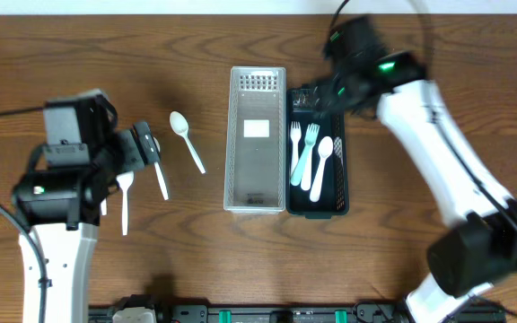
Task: Pack container
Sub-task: 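Place the fork in the black basket and lift the right gripper, then lower the left gripper onto a white spoon on the left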
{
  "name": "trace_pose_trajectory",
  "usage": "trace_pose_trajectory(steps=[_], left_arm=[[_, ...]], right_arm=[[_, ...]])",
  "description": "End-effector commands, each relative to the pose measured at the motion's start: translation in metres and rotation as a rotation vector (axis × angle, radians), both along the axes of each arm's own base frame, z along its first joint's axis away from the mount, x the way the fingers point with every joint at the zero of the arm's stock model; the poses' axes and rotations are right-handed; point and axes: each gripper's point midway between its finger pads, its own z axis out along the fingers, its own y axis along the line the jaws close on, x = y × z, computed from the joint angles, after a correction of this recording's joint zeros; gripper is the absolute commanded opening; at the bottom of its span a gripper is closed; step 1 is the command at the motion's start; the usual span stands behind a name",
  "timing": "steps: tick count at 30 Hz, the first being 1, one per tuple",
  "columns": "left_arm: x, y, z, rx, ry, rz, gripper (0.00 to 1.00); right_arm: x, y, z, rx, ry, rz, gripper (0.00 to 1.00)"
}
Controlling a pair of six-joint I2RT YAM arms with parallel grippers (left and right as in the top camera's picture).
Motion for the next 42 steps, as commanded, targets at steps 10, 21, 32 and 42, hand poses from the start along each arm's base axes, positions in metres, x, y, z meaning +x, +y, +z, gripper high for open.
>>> trace_pose_trajectory(steps=[10, 21, 32, 42], left_arm=[[0.075, -0.028, -0.037, -0.116, 0.168, 0.104, 0.98], [0.118, -0.053, -0.166, -0.137, 0.406, 0.153, 0.98], [0.120, -0.064, -0.234, -0.142, 0.532, 0.115, 0.98], [0.112, -0.065, -0.269, -0.141, 0.611, 0.108, 0.98]], right_arm=[[-0.011, -0.169, 0.070, -0.068, -0.069, -0.332, 0.96], [-0.022, -0.179, 0.055, -0.092, 0.007, -0.325, 0.98], [-0.025, -0.179, 0.054, -0.095, 0.019, -0.324, 0.98], [-0.025, -0.180, 0.054, -0.105, 0.021, -0.322, 0.98]])
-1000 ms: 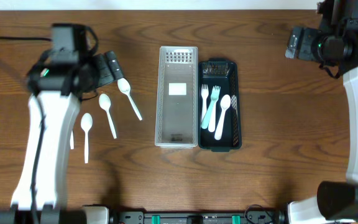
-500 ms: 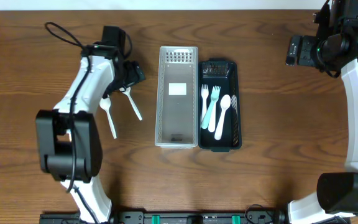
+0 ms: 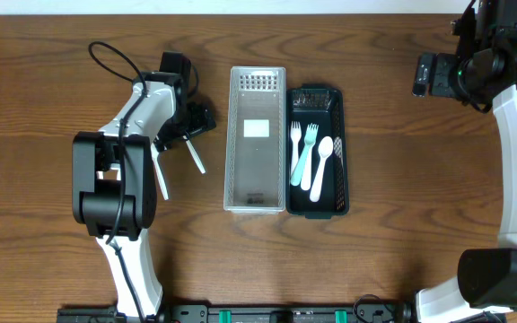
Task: Pack container
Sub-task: 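Lower the left gripper onto a white spoon on the left, then carry the spoon into the grey basket and release it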
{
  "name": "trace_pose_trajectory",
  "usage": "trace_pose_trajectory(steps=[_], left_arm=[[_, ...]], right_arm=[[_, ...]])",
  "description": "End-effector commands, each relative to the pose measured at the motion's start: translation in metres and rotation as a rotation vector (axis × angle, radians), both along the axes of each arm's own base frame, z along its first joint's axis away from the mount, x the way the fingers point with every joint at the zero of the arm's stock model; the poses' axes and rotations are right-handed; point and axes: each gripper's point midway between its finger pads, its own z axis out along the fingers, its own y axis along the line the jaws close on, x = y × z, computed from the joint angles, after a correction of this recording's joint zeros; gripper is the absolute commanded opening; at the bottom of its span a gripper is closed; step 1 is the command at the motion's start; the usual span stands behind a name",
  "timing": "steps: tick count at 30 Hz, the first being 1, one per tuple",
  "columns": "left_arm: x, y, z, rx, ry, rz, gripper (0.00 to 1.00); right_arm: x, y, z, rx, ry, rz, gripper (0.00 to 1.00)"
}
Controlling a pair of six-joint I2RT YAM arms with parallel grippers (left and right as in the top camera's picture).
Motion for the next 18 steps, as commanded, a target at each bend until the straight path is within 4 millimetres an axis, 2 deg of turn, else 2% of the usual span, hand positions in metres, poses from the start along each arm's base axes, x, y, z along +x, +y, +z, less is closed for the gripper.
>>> trace_pose_trajectory(steps=[1, 5, 6, 8, 12, 16, 18], left_arm=[[-0.0064, -0.0025, -0.0157, -0.014, 0.042, -0.018, 0.98], [-0.0072, -0.0022, -0.0156, -0.013, 0.045, -0.018, 1.00], [-0.0081, -0.0021, -0.0157, -0.013, 0.048, -0.018, 0.95], [-0.0091, -0.0020, -0.0157, -0.012, 0.053, -0.018, 0.82], [-0.0126, -0.0016, -0.0158, -0.011, 0.067, -0.017, 0.43], [-0.0137, -0.0015, -0.0159, -0.011, 0.071, -0.017, 0.09], [-0.0137, -0.0015, -0.0159, -0.011, 0.071, -0.017, 0.06]], right_arm=[[-0.0022, -0.0036, 0.0017, -0.012, 0.000, 0.002, 0.98], [-0.0025, -0.0036, 0.0015, -0.012, 0.001, 0.002, 0.98], [-0.0028, -0.0035, 0.0013, -0.012, 0.003, 0.002, 0.98], [-0.0034, -0.0035, 0.0010, -0.012, 0.005, 0.002, 0.98], [-0.0052, -0.0040, 0.0001, -0.014, 0.013, 0.001, 0.98], [-0.0062, -0.0046, -0.0003, -0.017, 0.018, -0.001, 0.98], [-0.0063, -0.0046, -0.0003, -0.017, 0.018, -0.001, 0.98]])
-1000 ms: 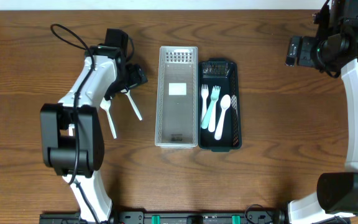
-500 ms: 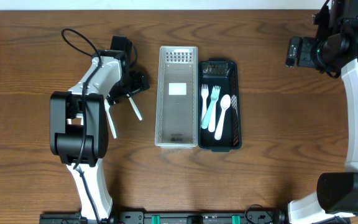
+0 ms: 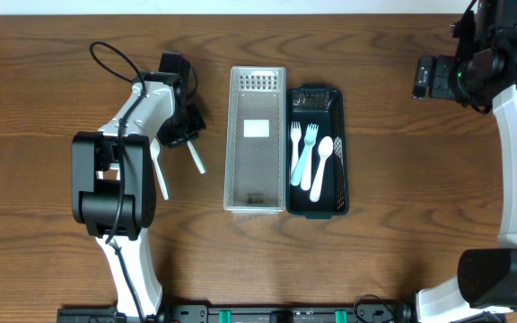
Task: Pack container
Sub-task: 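Carry the spoon into the grey basket and release it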
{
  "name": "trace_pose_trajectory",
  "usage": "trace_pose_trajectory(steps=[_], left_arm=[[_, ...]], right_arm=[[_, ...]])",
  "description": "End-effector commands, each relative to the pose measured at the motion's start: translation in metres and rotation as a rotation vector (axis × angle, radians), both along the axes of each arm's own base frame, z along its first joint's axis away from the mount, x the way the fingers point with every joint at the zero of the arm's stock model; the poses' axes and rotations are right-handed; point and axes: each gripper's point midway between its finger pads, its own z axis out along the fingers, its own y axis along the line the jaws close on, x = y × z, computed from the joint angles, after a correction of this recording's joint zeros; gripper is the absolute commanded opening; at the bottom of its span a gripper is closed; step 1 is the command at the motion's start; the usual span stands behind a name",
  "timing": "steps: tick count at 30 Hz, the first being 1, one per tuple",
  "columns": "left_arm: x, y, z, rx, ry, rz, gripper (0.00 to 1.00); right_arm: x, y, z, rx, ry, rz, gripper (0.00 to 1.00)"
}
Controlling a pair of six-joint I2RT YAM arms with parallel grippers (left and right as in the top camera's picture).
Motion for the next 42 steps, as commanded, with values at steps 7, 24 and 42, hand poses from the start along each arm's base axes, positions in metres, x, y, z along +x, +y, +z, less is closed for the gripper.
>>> trace_pose_trajectory(steps=[7, 24, 42], left_arm=[[-0.007, -0.002, -0.008, -0.005, 0.036, -0.031, 0.06], [-0.029, -0.099, 0.200, 0.067, -0.442, -0.540, 0.06], [-0.052, -0.164, 0.095, 0.027, -0.175, -0.638, 0.13]], right_arm=[[-0.002, -0.005, 0.002, -0.014, -0.001, -0.001, 0.98], [-0.001, -0.005, 0.002, -0.014, -0.004, -0.001, 0.98], [-0.004, -0.005, 0.001, -0.013, 0.010, -0.001, 0.98]])
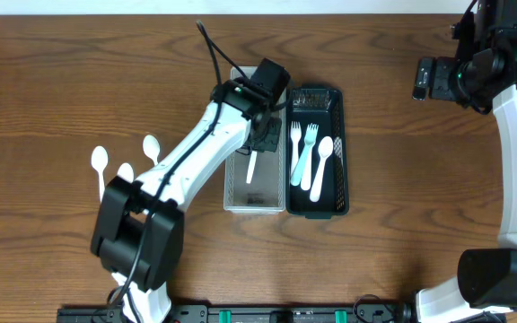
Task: Pack container
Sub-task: 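Carry the spoon into the grey basket and release it, then grasp the next white spoon on the left with the left gripper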
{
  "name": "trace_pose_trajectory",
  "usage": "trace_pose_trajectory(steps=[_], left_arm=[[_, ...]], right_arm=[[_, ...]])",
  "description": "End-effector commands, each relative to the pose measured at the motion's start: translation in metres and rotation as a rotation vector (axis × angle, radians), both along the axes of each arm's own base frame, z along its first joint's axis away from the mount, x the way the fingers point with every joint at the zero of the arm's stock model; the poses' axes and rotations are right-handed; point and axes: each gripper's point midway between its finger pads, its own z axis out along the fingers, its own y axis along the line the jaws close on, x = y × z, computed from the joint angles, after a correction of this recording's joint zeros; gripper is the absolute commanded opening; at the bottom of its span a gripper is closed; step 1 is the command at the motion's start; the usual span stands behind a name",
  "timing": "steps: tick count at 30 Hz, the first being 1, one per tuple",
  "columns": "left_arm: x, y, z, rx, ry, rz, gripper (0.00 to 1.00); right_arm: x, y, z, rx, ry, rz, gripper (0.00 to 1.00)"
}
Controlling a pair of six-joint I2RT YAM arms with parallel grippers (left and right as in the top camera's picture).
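Observation:
A clear plastic container (257, 82) stands at the table's middle, with a dark green tray (316, 206) touching its right side. My left gripper (264, 136) hangs over the clear container, shut on a white spoon (251, 168) whose handle points down into it. The tray holds a white fork (294, 148), a teal fork (308, 148), a white spoon (320, 166) and a dark utensil (339, 175). My right gripper (420, 76) hangs far off at the upper right, over bare table; its jaws are too dark to read.
Three white spoon heads (99, 161), (126, 170), (151, 145) lie on the wooden table at the left, their handles hidden under my left arm (187, 166). That arm crosses diagonally from bottom left to the container.
My left gripper, which was down on the white spoon left of the clear container, is now over that container with the spoon in it. The right arm has not moved.
My left gripper was open at the far left, a spoon lying right of it, while my right gripper was over the green tray. Then the right arm stood at the upper right and the left gripper was at the spoon. Now that spoon hangs over the clear container.

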Motion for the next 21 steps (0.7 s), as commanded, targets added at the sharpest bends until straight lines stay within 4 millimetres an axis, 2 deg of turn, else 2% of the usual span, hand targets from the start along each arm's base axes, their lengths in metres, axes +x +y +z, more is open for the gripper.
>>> trace_pose_trajectory(steps=[1, 2, 3, 4, 7, 10, 13, 15, 17, 18, 21], left_arm=[[-0.001, 0.002, 0.006, -0.009, -0.007, 0.001, 0.17], [0.000, 0.002, 0.011, -0.012, -0.018, -0.011, 0.31], [0.001, 0.002, 0.020, -0.018, -0.036, -0.026, 0.36], [0.001, 0.003, 0.029, -0.023, -0.054, -0.035, 0.45], [0.005, 0.020, 0.074, -0.025, -0.149, -0.002, 0.64], [0.007, 0.056, 0.116, -0.015, -0.250, 0.078, 0.70], [0.006, 0.108, 0.146, -0.010, -0.309, 0.215, 0.71], [0.004, 0.148, 0.155, -0.005, -0.314, 0.337, 0.75], [0.001, 0.188, 0.151, 0.010, -0.290, 0.460, 0.77], [-0.001, 0.205, 0.146, 0.006, -0.268, 0.508, 0.77], [-0.005, 0.235, 0.119, -0.041, -0.184, 0.606, 0.79]], right_arm=[[-0.002, -0.004, 0.002, -0.012, -0.001, 0.000, 0.98], [-0.002, -0.004, 0.002, -0.013, -0.001, 0.000, 0.98], [-0.002, -0.004, 0.002, -0.013, -0.001, 0.000, 0.98], [-0.002, -0.004, 0.002, -0.013, -0.001, 0.000, 0.98], [-0.002, -0.005, 0.002, -0.013, -0.001, 0.000, 0.98], [-0.002, -0.005, 0.002, -0.013, -0.001, 0.000, 0.98], [-0.002, -0.006, 0.002, -0.013, -0.001, -0.003, 0.98], [-0.002, -0.006, 0.002, -0.013, -0.001, -0.004, 0.98], [-0.002, -0.006, 0.002, -0.013, -0.001, -0.004, 0.98], [-0.002, -0.006, 0.002, -0.013, -0.001, -0.004, 0.98], [-0.002, -0.006, 0.002, -0.013, -0.002, -0.004, 0.98]])
